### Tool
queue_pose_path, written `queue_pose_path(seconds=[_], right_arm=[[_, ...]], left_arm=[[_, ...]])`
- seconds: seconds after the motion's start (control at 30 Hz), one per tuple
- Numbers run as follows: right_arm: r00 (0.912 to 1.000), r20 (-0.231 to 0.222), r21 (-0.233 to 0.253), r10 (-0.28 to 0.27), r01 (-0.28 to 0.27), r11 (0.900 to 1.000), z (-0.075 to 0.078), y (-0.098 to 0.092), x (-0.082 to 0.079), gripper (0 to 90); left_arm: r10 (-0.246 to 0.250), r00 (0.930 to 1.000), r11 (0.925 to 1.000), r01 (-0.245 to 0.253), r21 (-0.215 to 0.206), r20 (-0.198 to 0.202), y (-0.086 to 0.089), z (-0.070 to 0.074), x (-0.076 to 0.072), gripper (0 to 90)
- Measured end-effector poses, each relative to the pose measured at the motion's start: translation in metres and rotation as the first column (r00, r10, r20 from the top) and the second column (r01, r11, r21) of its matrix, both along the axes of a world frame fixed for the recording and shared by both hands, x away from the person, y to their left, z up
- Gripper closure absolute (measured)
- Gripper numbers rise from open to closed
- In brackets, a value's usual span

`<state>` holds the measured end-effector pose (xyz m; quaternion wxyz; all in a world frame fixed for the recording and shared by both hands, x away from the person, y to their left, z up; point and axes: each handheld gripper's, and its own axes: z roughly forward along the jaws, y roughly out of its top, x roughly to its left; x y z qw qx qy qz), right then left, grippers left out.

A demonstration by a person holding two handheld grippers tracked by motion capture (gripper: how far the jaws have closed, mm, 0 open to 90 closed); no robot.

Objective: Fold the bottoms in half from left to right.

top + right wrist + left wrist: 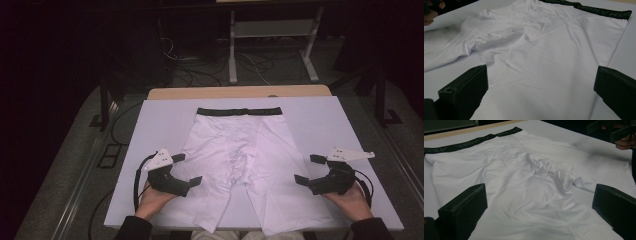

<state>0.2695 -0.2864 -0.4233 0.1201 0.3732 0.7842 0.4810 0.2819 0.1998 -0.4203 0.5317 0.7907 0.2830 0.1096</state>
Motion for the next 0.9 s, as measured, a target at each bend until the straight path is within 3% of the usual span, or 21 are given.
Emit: queue_pose_path(seconds=[0.57, 0.9], right_arm=[[0.9999, 0.003, -0.007, -0.016, 0.016, 1.000, 0.004, 0.004, -0.004, 0.0], [1.0000, 0.003, -0.030, -0.009, 0.009, 1.000, 0.018, 0.012, -0.003, 0.0]], left_arm=[[-0.005, 1.0000, 1.0000, 0.005, 0.002, -0.001, -0.001, 0.000, -0.001, 0.0], [0.001, 1.0000, 1.0000, -0.001, -0.003, 0.002, -0.001, 0.001, -0.003, 0.0]])
